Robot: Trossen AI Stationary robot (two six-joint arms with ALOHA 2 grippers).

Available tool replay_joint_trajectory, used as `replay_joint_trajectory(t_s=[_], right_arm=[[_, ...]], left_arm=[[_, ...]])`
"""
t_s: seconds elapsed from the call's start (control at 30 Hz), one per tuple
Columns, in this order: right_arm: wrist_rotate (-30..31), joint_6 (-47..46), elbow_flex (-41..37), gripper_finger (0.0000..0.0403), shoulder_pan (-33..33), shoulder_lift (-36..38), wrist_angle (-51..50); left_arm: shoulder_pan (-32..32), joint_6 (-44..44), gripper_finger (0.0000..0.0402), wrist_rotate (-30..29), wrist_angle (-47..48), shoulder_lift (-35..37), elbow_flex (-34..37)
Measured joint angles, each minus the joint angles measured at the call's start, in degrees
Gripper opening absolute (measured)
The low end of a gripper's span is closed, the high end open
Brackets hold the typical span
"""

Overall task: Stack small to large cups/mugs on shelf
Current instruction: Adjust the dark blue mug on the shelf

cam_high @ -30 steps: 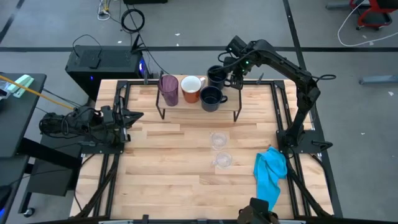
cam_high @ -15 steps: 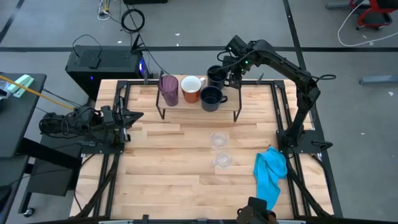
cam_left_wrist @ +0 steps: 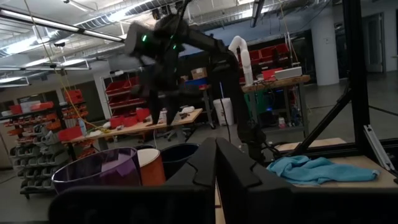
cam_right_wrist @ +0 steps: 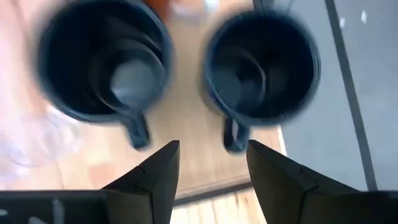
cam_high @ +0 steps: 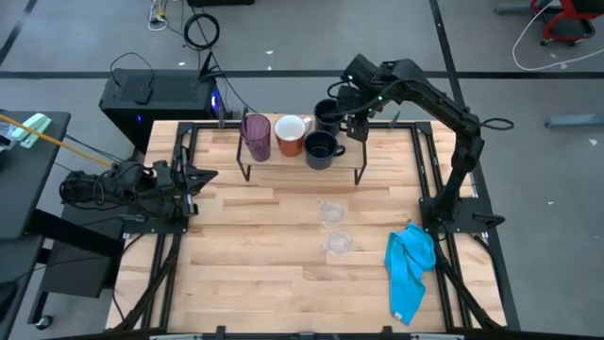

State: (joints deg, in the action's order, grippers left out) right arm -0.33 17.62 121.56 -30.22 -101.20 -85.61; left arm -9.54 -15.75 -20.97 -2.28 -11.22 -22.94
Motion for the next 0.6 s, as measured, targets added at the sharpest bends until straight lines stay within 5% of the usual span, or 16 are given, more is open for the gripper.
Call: replay_joint_trajectory(t_s=[0.37,0.6], right_arm=[[-4.8,-5.1,-1.7,0.0193,19.1,1.9,11.5],[2.7,-9.9,-10.1,0.0193,28.3,1.3,26.0]], left_arm=[[0.0,0.4,0.001,0.0,0.2,0.0,0.0],[0.0,3.1,0.0018,0.0,1.4,0.0,0.0]])
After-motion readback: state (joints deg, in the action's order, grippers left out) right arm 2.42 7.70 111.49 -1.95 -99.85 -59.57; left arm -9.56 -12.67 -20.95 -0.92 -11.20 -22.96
